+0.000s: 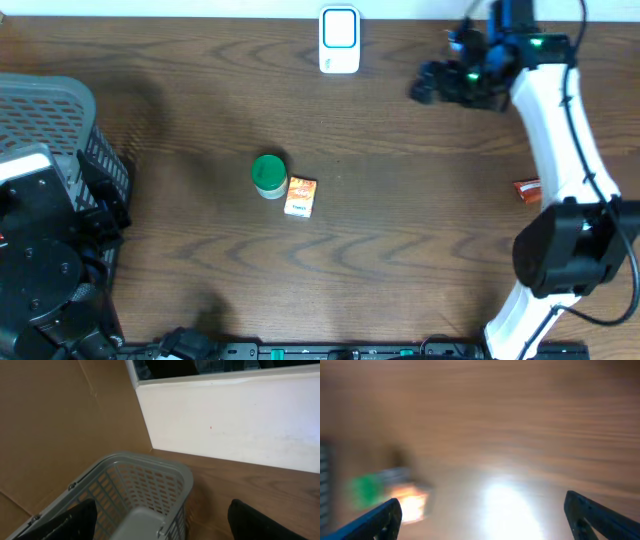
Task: Scan the item barcode
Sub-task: 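Carry the candy bar right and drop it near the wipes pack, then move the right gripper to the green-lidded jar and grasp it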
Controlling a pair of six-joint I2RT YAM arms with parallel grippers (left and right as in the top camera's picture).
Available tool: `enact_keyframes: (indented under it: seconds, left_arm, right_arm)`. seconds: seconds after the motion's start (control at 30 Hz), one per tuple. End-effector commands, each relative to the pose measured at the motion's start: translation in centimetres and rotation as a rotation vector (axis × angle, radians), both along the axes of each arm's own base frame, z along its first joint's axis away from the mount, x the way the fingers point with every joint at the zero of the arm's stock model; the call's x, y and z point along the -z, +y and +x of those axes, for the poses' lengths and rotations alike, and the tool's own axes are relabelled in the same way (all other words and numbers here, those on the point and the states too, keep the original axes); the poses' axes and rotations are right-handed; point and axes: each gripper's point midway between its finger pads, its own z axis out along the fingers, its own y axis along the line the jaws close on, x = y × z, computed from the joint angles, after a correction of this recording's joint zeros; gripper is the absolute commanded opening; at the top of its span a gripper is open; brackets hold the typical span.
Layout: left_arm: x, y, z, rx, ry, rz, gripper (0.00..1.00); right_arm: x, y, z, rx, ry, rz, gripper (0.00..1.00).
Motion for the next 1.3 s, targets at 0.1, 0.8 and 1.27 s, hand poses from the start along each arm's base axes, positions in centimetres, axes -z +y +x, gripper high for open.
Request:
enact_keyframes:
  seconds: [0.1,0.8,1.27]
  left_arm:
    - [0.1,0.1,0.0,-0.012,0.003,0.003,0.84]
    - [0.1,0.1,0.0,-0.012,0.003,0.003,0.84]
    - [0.1,0.1,0.0,-0.012,0.003,0.003,0.84]
  right_arm:
    - [-3.6,15.8,-5.6,0.054,0.325,0.410,0.97]
    - [5.1,27.0,-10.1,1.147,0.389,0.274,0.99]
    - [13.8,30.6,-9.6,1.105,0.570,0.243,0.99]
